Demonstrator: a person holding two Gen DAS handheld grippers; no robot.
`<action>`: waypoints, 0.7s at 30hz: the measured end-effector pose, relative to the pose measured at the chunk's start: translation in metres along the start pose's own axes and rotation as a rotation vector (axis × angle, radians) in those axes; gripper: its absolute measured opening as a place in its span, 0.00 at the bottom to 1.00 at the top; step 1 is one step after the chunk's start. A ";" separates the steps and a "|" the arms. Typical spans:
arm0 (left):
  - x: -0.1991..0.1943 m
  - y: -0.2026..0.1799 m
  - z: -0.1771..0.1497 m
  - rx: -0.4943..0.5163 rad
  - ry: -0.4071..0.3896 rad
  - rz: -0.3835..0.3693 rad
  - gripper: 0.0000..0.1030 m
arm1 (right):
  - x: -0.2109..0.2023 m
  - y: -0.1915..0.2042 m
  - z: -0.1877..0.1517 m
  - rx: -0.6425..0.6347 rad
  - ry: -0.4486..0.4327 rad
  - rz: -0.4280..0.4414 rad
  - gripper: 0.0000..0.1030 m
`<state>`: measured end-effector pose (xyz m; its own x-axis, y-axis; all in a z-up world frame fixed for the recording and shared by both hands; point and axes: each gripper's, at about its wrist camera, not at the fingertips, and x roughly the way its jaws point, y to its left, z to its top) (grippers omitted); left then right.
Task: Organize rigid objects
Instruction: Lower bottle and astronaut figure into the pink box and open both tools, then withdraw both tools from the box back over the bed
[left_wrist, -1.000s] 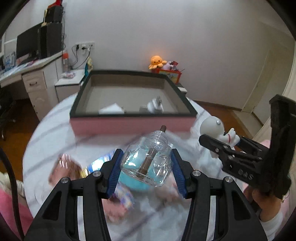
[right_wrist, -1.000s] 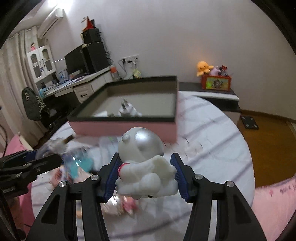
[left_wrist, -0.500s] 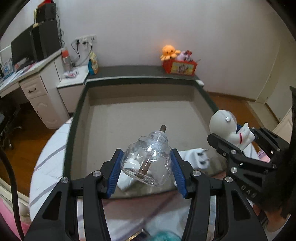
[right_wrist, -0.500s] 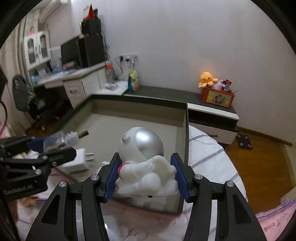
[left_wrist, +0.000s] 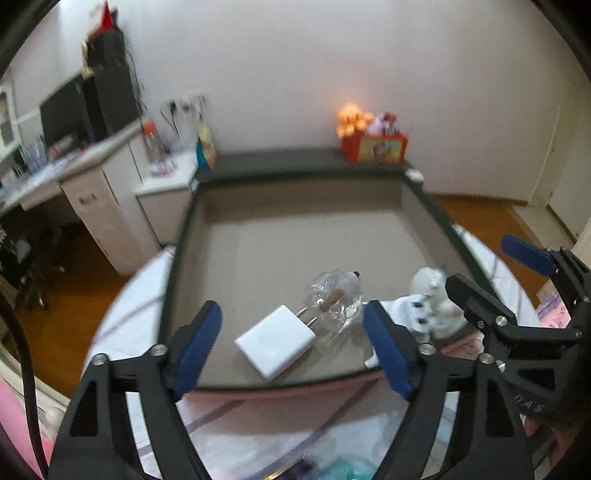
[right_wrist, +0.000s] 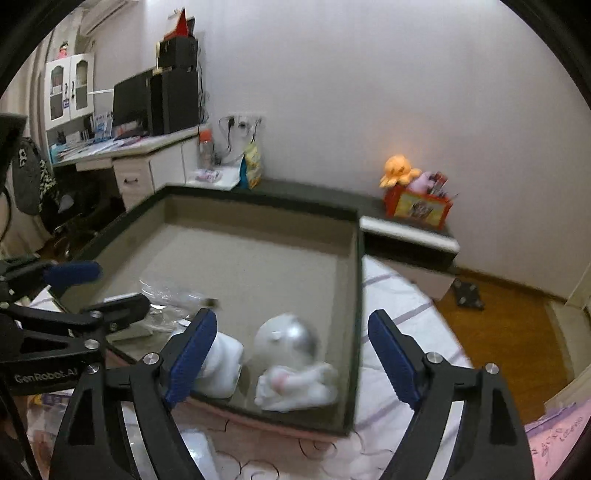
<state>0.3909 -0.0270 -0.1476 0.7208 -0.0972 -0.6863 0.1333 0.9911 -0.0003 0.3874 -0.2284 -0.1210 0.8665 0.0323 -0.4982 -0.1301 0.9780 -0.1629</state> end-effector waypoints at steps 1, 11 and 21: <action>-0.016 0.002 -0.003 -0.012 -0.034 -0.007 0.87 | -0.011 0.001 0.000 0.004 -0.020 0.001 0.83; -0.144 0.005 -0.052 -0.039 -0.288 0.002 1.00 | -0.136 0.015 -0.013 0.044 -0.194 -0.052 0.98; -0.235 0.004 -0.099 -0.036 -0.414 0.062 1.00 | -0.239 0.036 -0.041 0.058 -0.319 -0.027 1.00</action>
<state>0.1544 0.0090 -0.0582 0.9403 -0.0585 -0.3352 0.0626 0.9980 0.0015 0.1555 -0.2096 -0.0430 0.9777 0.0604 -0.2009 -0.0856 0.9892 -0.1188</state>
